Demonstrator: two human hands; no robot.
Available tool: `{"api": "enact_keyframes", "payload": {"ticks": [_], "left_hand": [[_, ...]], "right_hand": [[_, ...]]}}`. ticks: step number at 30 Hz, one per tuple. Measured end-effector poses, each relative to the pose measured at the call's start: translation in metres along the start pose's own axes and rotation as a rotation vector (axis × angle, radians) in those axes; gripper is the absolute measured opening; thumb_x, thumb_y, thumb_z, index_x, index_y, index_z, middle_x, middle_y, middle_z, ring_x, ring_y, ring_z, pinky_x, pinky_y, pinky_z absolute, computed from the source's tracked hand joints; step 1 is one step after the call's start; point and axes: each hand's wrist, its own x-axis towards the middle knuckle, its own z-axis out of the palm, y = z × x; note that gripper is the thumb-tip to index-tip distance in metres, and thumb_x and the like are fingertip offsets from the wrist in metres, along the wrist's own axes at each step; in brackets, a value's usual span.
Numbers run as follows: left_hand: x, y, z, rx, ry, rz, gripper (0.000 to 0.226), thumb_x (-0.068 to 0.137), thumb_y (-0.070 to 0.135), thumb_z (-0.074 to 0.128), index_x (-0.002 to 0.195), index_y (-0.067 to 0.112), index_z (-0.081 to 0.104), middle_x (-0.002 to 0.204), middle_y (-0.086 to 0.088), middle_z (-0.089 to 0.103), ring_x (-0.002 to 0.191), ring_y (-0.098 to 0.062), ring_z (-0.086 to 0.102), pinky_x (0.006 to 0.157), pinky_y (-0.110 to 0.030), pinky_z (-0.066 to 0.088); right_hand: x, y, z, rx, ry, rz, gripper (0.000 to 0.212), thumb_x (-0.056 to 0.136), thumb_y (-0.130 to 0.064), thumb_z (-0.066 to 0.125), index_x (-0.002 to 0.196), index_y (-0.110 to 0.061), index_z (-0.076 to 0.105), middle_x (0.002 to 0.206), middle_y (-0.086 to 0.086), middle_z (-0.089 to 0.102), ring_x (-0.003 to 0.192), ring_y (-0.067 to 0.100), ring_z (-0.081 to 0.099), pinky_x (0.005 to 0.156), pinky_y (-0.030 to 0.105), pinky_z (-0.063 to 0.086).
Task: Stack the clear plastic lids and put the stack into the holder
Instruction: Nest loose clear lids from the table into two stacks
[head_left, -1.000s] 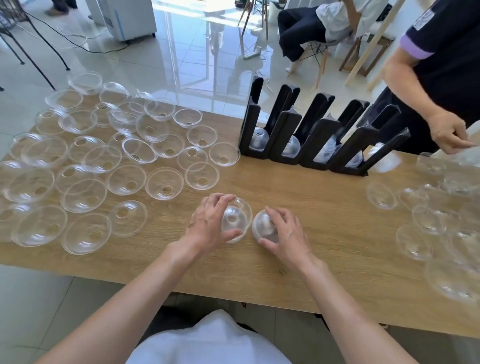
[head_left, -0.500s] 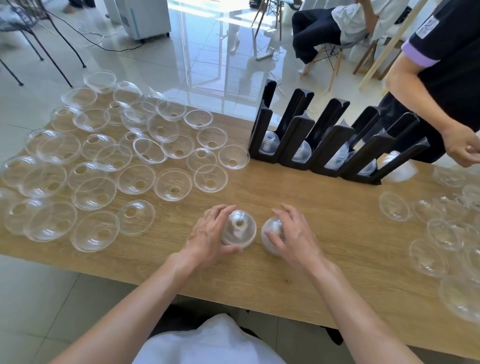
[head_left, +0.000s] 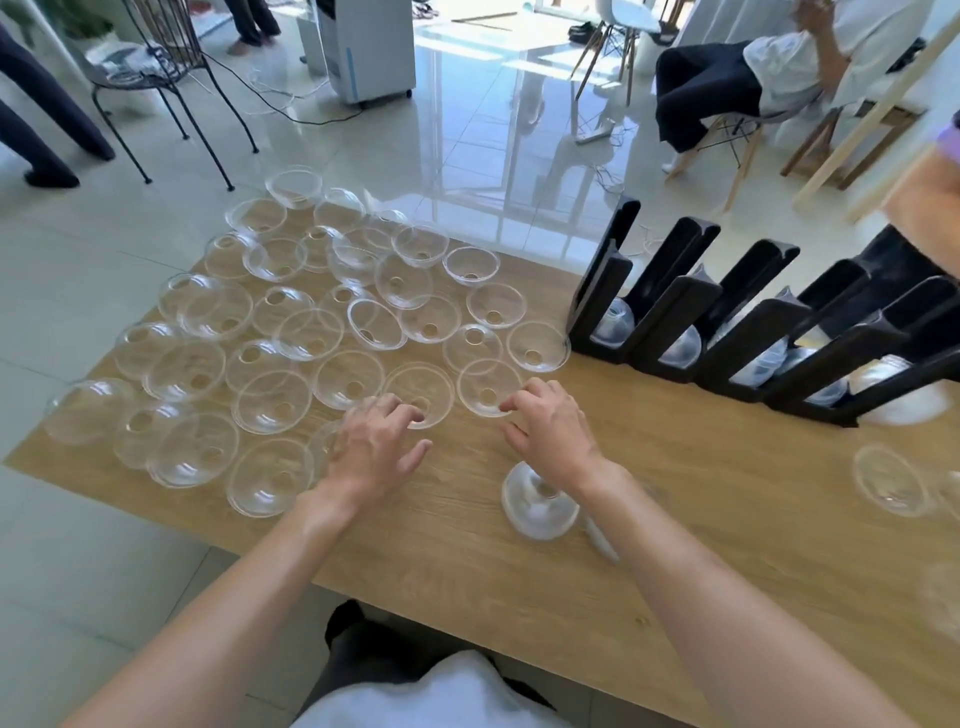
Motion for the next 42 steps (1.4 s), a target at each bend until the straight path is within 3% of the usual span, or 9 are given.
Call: {"api": "enact_keyframes", "payload": {"ticks": [7, 12, 19, 21, 25, 28, 32, 36, 42], "left_hand": [[0.026, -0.013, 0.012, 0.196, -0.11, 0.098, 0.04, 0.054, 0.022, 0.098, 0.087, 0.018, 0.075, 0.084, -0.001, 0.072, 0.082, -0.029, 0.067, 0.072, -0.038, 0.047], [0.027, -0.013, 0.015, 0.157, -0.03, 0.179, 0.024, 0.062, 0.012, 0.091, 0.074, 0.021, 0.072, 0.074, 0.005, 0.072, 0.073, -0.026, 0.067, 0.07, -0.04, 0.047], [0.02, -0.003, -0.001, -0.016, 0.047, 0.176, 0.006, 0.085, 0.024, 0.08, 0.087, 0.021, 0.076, 0.084, 0.006, 0.074, 0.082, -0.022, 0.069, 0.079, -0.041, 0.045], [0.019, 0.002, -0.007, -0.114, 0.029, 0.129, 0.006, 0.091, 0.029, 0.074, 0.092, 0.024, 0.076, 0.088, 0.011, 0.074, 0.083, -0.016, 0.067, 0.083, -0.039, 0.045], [0.013, 0.012, -0.019, -0.52, -0.039, -0.064, 0.005, 0.096, 0.031, 0.07, 0.095, 0.031, 0.075, 0.084, 0.02, 0.071, 0.081, 0.0, 0.066, 0.075, -0.021, 0.052], [0.01, 0.025, -0.023, -0.841, -0.141, -0.228, 0.008, 0.097, 0.029, 0.069, 0.093, 0.029, 0.075, 0.084, 0.01, 0.075, 0.08, -0.007, 0.07, 0.073, -0.022, 0.056], [0.006, 0.044, -0.018, -1.166, -0.168, -0.338, 0.01, 0.097, 0.023, 0.069, 0.099, 0.017, 0.077, 0.088, -0.006, 0.077, 0.082, -0.012, 0.071, 0.076, -0.022, 0.057], [0.0, 0.057, -0.003, -1.36, -0.252, -0.447, 0.013, 0.096, 0.023, 0.068, 0.102, 0.014, 0.075, 0.087, -0.004, 0.074, 0.083, -0.015, 0.069, 0.07, -0.025, 0.055], [-0.011, 0.079, 0.019, -1.425, -0.389, -0.453, 0.027, 0.084, 0.038, 0.072, 0.099, 0.017, 0.078, 0.087, -0.003, 0.073, 0.081, -0.013, 0.069, 0.07, -0.025, 0.057]], "right_hand": [[0.039, -0.015, 0.025, -0.147, -0.161, 0.038, 0.038, 0.093, -0.035, 0.07, 0.128, -0.022, 0.065, 0.125, 0.001, 0.055, 0.119, 0.023, 0.049, 0.105, 0.036, 0.04], [0.034, -0.012, 0.035, -0.133, -0.104, 0.067, 0.017, 0.098, -0.028, 0.062, 0.111, -0.021, 0.071, 0.11, 0.0, 0.06, 0.104, 0.023, 0.058, 0.088, 0.033, 0.046], [0.014, -0.001, 0.014, 0.126, 0.071, 0.1, 0.009, 0.099, -0.023, 0.066, 0.098, -0.017, 0.072, 0.095, -0.008, 0.062, 0.082, 0.009, 0.063, 0.078, 0.026, 0.053], [0.007, 0.003, 0.002, 0.261, 0.134, 0.163, 0.009, 0.1, -0.024, 0.065, 0.099, -0.019, 0.073, 0.095, -0.012, 0.062, 0.082, 0.002, 0.062, 0.074, 0.016, 0.049], [-0.014, 0.017, -0.025, 0.549, 0.189, 0.323, 0.014, 0.104, -0.022, 0.059, 0.102, -0.018, 0.072, 0.093, -0.004, 0.066, 0.074, 0.004, 0.065, 0.067, 0.018, 0.051], [-0.04, 0.031, -0.042, 0.777, 0.222, 0.433, 0.016, 0.105, -0.018, 0.057, 0.104, -0.016, 0.073, 0.083, 0.003, 0.071, 0.068, 0.004, 0.064, 0.065, 0.02, 0.054], [-0.08, 0.056, -0.054, 1.022, 0.221, 0.568, 0.019, 0.106, -0.017, 0.054, 0.113, -0.017, 0.072, 0.089, 0.002, 0.072, 0.077, 0.011, 0.067, 0.073, 0.025, 0.057], [-0.119, 0.083, -0.049, 1.132, 0.245, 0.713, 0.02, 0.107, -0.011, 0.051, 0.121, -0.012, 0.066, 0.086, 0.004, 0.07, 0.073, 0.014, 0.063, 0.073, 0.034, 0.053], [-0.164, 0.106, -0.03, 1.176, 0.199, 0.815, 0.019, 0.107, -0.009, 0.05, 0.119, -0.009, 0.065, 0.078, 0.001, 0.068, 0.065, 0.012, 0.057, 0.065, 0.03, 0.048]]}}
